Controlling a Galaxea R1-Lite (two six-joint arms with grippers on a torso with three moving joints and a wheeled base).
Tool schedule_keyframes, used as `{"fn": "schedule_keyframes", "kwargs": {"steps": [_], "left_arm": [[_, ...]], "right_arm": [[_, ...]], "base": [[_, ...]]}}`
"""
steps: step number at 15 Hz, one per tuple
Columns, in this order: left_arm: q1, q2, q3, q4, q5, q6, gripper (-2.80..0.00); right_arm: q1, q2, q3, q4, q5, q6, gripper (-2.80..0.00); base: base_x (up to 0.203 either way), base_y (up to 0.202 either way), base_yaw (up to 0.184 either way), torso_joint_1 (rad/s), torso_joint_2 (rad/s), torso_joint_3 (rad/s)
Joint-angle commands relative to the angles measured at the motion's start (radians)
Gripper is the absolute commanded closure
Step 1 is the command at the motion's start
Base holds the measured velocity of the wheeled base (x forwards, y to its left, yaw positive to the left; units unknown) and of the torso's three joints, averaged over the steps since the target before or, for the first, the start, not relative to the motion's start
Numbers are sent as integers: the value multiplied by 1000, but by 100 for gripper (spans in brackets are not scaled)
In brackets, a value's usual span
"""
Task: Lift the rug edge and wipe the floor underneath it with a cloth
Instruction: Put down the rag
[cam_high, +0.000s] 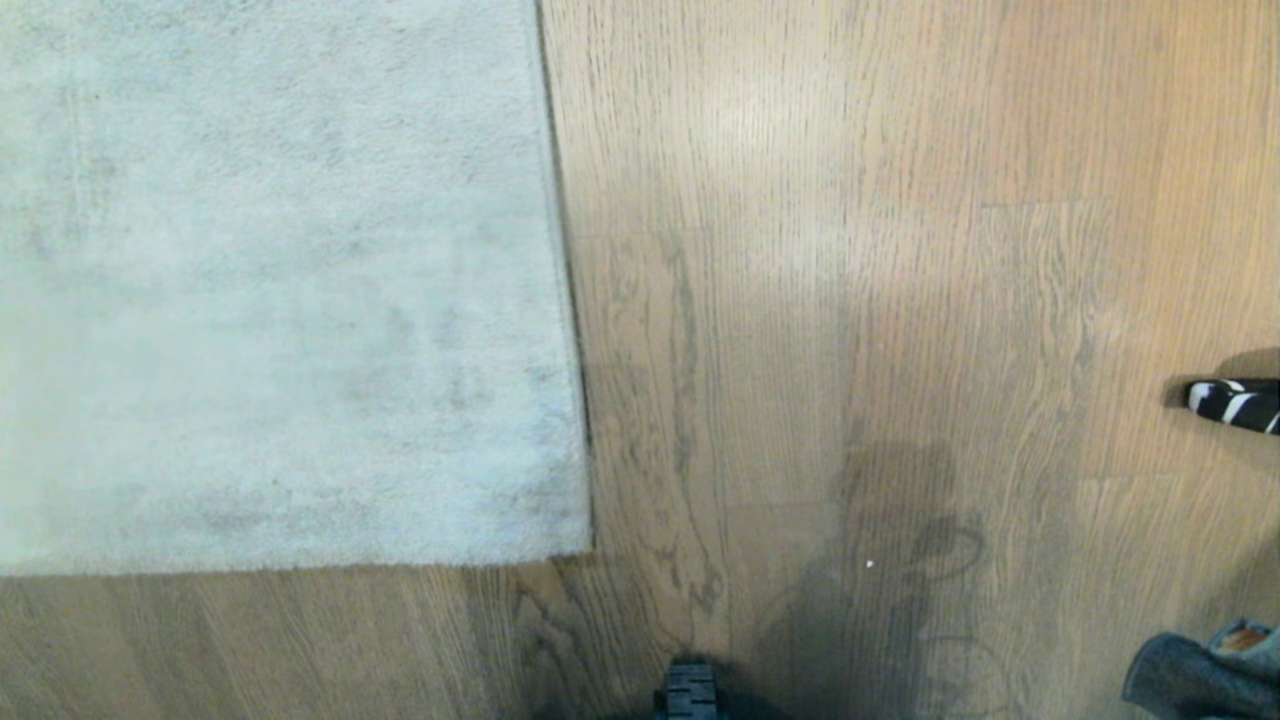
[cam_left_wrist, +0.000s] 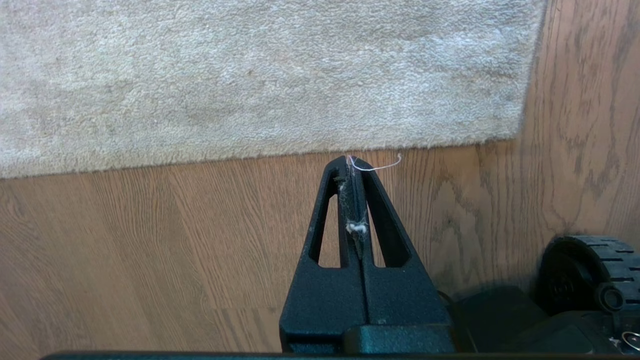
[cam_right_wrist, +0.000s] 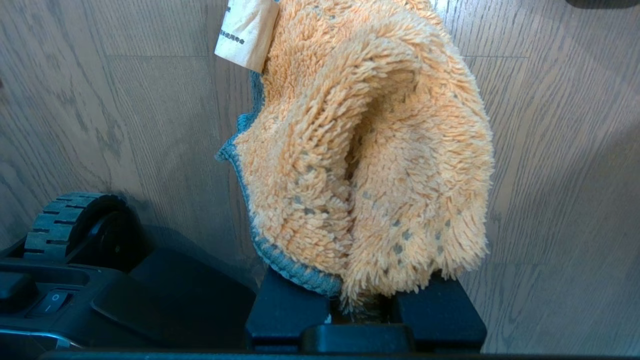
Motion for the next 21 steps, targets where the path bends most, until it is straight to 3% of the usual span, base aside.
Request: {"fn": "schedule_keyframes", "kwargs": {"steps": [1,13,18,21], "left_arm": [[0,0,0,0,0,0,0],[0,0,0,0,0,7,0],[0,0,0,-2,2,-21,0],[0,0,0,-2,2,-26,0]], "right_arm": [[-1,1,0,0,0,-1,0],[0,1,0,0,2,-1,0],[-1,1,0,0,0,-1,0],[0,1,0,0,0,-1,0]], "base": [[0,0,0,0,0,0],[0,0,0,0,0,0],[0,0,0,0,0,0],[0,-133,-2,2,0,3]]}}
